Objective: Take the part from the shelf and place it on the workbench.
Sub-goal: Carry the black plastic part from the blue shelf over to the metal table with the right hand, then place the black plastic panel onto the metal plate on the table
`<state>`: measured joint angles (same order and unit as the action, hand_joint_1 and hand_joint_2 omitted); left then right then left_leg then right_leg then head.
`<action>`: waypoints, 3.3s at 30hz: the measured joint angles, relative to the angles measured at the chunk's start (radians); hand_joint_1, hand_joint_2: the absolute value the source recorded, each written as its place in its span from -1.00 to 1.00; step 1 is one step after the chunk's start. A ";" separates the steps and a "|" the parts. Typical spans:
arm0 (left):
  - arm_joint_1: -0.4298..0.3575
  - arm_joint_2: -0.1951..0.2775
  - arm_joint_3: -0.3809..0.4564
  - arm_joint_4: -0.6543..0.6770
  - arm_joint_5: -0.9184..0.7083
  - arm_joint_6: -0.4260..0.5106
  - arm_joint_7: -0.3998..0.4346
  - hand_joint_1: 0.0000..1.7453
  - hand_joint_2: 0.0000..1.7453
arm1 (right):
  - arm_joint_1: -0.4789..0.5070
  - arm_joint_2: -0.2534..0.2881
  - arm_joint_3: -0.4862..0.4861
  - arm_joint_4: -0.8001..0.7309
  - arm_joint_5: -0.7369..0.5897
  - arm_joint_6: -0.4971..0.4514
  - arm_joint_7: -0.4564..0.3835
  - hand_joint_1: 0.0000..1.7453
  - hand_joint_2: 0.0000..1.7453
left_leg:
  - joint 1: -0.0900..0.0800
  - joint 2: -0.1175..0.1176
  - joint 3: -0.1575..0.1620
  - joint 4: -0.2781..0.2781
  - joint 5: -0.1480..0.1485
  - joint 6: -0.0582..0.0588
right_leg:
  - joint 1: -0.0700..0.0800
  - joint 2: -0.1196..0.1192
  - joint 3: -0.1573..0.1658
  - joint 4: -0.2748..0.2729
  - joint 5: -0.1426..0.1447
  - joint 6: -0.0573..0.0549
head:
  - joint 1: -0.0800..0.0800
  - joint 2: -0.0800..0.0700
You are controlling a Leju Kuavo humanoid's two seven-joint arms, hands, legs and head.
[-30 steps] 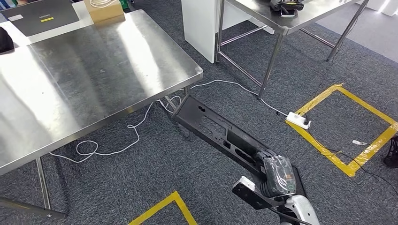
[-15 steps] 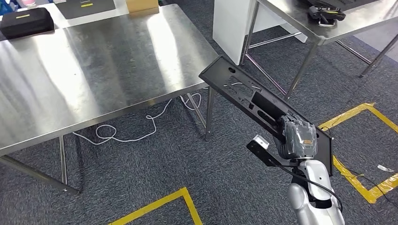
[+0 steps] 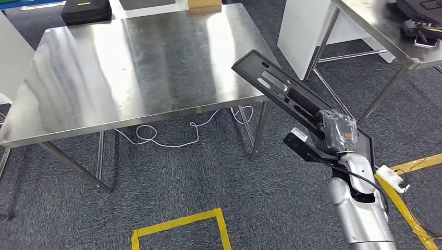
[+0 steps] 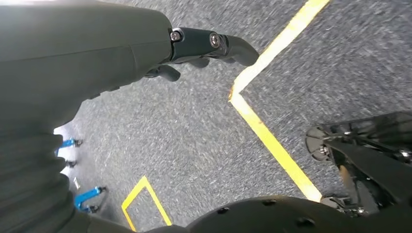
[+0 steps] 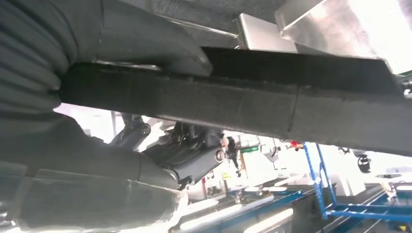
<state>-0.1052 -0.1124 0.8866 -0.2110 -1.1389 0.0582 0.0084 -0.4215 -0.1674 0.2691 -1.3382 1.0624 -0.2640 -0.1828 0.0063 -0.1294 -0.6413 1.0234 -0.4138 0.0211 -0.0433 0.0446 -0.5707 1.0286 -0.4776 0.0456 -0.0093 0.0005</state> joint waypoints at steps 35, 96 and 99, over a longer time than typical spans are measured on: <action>-0.013 -0.017 0.010 0.000 0.030 0.027 -0.051 -1.00 1.00 | -0.257 -0.012 0.161 0.360 -0.075 -0.026 -0.019 1.00 1.00 | -0.007 0.116 -0.116 0.212 -0.093 -0.006 | 0.022 -0.061 -0.009 -0.004 0.010 -0.046 | -0.011 0.000; -0.015 -0.029 0.069 0.002 0.167 0.153 -0.470 -1.00 -1.00 | -0.200 -0.170 0.179 0.423 -0.017 -0.047 0.039 -1.00 -1.00 | 0.015 0.124 0.089 0.204 -0.184 -0.019 | -0.014 -0.066 -0.056 -0.052 0.091 -0.024 | -0.032 0.000; -0.012 -0.031 0.074 0.003 0.156 0.128 -0.441 -1.00 -1.00 | -0.208 -0.169 0.183 0.423 -0.018 -0.044 0.038 -1.00 -1.00 | 0.022 0.125 0.000 0.233 -0.202 -0.018 | -0.016 -0.055 -0.034 -0.053 0.074 -0.024 | -0.036 0.000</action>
<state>-0.1172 -0.1431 0.9607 -0.2082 -0.9829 0.1863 -0.4329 -0.6292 -0.3360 0.4517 -0.9155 1.0443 -0.3084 -0.1445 0.0283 -0.0040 -0.6416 1.2563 -0.6161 0.0032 -0.0595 -0.0109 -0.6049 0.9753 -0.4035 0.0214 -0.0451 0.0004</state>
